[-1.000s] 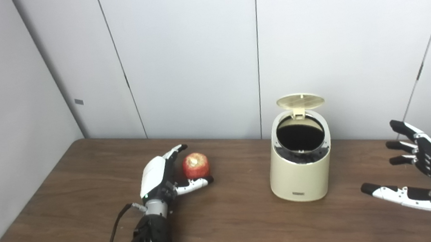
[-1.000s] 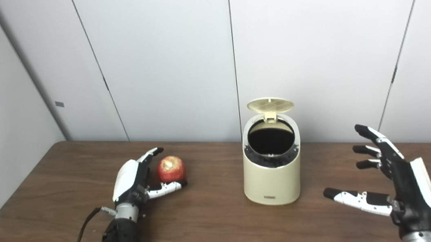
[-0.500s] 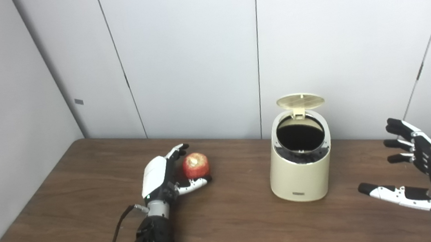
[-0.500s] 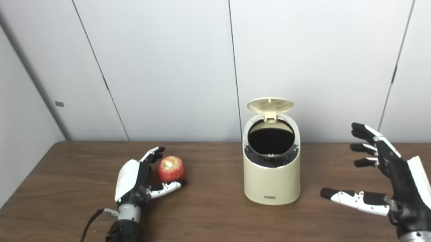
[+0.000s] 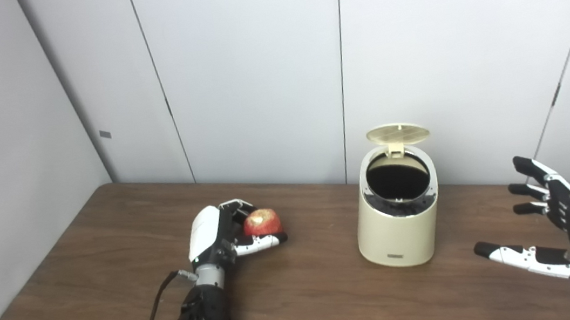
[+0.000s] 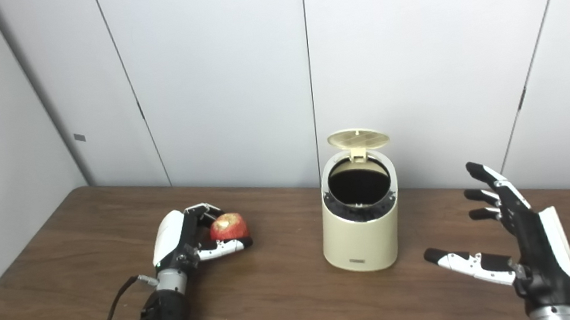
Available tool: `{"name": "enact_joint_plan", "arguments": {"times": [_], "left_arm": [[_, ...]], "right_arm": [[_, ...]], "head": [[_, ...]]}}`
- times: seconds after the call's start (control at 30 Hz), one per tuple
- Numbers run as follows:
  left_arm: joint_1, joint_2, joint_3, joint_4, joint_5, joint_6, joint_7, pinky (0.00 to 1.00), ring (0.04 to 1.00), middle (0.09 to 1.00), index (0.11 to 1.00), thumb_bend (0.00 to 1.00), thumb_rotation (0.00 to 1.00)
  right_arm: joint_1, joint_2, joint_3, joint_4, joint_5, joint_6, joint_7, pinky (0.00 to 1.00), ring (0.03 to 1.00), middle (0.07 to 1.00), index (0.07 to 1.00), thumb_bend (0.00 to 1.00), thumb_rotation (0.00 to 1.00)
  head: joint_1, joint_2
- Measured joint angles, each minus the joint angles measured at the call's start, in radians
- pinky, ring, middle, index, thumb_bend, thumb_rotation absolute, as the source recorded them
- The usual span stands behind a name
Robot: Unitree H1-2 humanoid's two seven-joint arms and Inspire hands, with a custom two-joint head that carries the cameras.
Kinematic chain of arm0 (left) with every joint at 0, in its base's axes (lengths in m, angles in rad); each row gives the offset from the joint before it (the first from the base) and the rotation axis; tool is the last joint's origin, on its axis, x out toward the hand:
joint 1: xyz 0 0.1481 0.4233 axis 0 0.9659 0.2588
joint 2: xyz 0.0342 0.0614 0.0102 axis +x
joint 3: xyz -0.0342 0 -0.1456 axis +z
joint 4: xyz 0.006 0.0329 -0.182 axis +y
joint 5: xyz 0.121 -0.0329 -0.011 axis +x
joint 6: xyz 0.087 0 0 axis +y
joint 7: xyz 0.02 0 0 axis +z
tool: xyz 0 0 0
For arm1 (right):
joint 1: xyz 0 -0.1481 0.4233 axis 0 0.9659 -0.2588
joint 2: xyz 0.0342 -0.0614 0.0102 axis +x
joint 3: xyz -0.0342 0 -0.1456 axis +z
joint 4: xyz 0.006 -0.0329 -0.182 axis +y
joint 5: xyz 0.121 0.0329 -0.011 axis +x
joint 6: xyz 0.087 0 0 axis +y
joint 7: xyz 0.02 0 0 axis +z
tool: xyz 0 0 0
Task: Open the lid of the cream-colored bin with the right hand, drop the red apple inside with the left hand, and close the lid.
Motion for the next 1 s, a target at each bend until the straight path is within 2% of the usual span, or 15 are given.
{"name": "enact_joint_plan", "arguments": {"times": [0.17, 0.33, 0.47, 0.67, 0.73, 0.8, 0.9, 1.0], "left_arm": [[0.000, 0.002, -0.004, -0.006, 0.000, 0.012, -0.008, 0.73, 0.611, 0.483, 0.488, 0.52, 0.00], [0.001, 0.002, -0.004, -0.009, 0.000, 0.013, -0.008, 0.75, 0.628, 0.487, 0.485, 0.52, 0.00], [0.015, 0.002, -0.013, -0.044, 0.005, 0.004, -0.007, 0.73, 0.624, 0.493, 0.477, 0.52, 0.00], [0.070, -0.011, -0.018, -0.179, 0.020, 0.010, -0.021, 0.70, 0.606, 0.499, 0.470, 0.52, 0.00], [0.076, -0.018, -0.015, -0.248, 0.024, 0.011, -0.021, 0.58, 0.548, 0.488, 0.482, 0.52, 0.00], [0.074, -0.024, -0.009, -0.309, 0.026, 0.013, -0.023, 0.53, 0.532, 0.491, 0.479, 0.52, 0.00], [0.069, -0.035, -0.006, -0.399, 0.032, 0.036, -0.040, 0.55, 0.541, 0.492, 0.477, 0.53, 0.00], [0.053, -0.058, -0.004, -0.460, 0.042, 0.068, -0.058, 0.56, 0.544, 0.494, 0.475, 0.53, 0.00]], "right_arm": [[0.000, 0.000, -0.001, 0.000, 0.002, -0.001, -0.001, 0.65, 0.773, 0.883, 0.861, 0.73, 0.00], [0.000, 0.000, 0.001, 0.004, -0.005, -0.004, -0.008, 0.64, 0.764, 0.861, 0.855, 0.73, 0.00], [-0.002, 0.000, 0.003, 0.041, -0.006, -0.035, -0.017, 0.66, 0.774, 0.872, 0.860, 0.75, 0.00], [-0.002, -0.002, -0.005, 0.169, 0.004, -0.144, -0.051, 0.69, 0.786, 0.886, 0.861, 0.79, 0.00], [-0.002, -0.004, -0.010, 0.215, 0.008, -0.197, -0.062, 0.69, 0.788, 0.888, 0.858, 0.80, 0.00], [-0.004, -0.004, -0.013, 0.260, 0.013, -0.242, -0.076, 0.68, 0.784, 0.887, 0.851, 0.80, 0.00], [-0.004, -0.007, -0.020, 0.317, 0.016, -0.301, -0.092, 0.68, 0.780, 0.885, 0.849, 0.80, 0.00], [-0.006, -0.011, -0.021, 0.349, 0.015, -0.327, -0.094, 0.68, 0.775, 0.876, 0.857, 0.80, 0.00]], "head": [[-0.002, 0.002], [-0.015, -0.006], [-0.026, -0.011], [-0.064, -0.028], [-0.077, -0.031], [-0.086, -0.035], [-0.098, -0.038], [-0.104, -0.043]]}}
